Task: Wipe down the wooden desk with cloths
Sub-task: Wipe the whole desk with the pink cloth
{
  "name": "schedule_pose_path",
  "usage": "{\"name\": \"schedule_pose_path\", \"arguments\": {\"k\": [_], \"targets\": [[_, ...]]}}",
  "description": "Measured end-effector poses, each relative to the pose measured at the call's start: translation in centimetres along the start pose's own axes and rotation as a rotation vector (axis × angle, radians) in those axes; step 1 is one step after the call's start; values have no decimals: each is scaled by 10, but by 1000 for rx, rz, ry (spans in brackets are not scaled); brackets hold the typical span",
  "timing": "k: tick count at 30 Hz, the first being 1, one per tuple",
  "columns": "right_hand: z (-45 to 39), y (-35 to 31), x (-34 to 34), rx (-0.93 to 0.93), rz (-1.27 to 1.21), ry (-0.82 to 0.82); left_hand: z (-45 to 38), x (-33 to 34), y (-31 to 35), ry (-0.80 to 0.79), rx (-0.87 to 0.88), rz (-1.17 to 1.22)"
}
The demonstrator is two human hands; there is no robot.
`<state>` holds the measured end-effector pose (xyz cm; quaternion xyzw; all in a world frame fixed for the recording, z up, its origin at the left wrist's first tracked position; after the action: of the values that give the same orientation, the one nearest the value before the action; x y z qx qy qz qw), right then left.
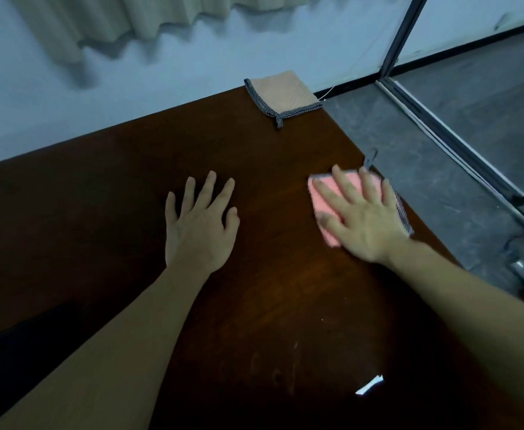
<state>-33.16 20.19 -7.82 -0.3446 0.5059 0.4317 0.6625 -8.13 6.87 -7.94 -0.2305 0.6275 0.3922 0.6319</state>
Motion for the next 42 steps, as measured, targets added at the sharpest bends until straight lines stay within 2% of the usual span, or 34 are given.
{"name": "schedule_pose_path", "arguments": {"k": [3, 6, 13, 17, 22, 26, 33, 36, 39, 42], "targets": [[-34, -5, -8, 99, -25, 5, 2, 2, 0, 41, 8, 15], [-23, -14, -8, 133, -31, -14, 3, 2, 1, 66, 10, 43], [110, -59, 24, -106, -16, -41, 17, -12, -1, 50, 84, 56], [99, -48, 18, -160, 13, -35, 44, -17, -13, 16, 102, 120], [16, -31, 1, 73, -33, -20, 74, -9, -50, -70, 159, 49], [14, -46, -1, 173, -33, -64, 80, -2, -55, -56, 168, 8], [130, -106, 34, -129, -14, -7, 80, -7, -51, -91, 148, -13], [126, -98, 37, -188, -27, -22, 80, -6, -53, -78, 153, -16], [81, -75, 27, -51, -32, 54, 82, -5, -55, -70, 161, -16], [30, -50, 10, 155, -55, 8, 82, -5, -55, -51, 177, 3]]}}
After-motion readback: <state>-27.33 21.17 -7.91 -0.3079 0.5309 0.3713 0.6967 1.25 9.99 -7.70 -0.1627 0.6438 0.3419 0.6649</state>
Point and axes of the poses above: each hand's wrist, its own z-axis away from the middle knuckle, its own x-axis out of the palm, y = z × x, the point moved 1 cm from there along -z, towards the middle knuckle, and after that the axes turned 5 degrees about x, right-handed, at the moved point
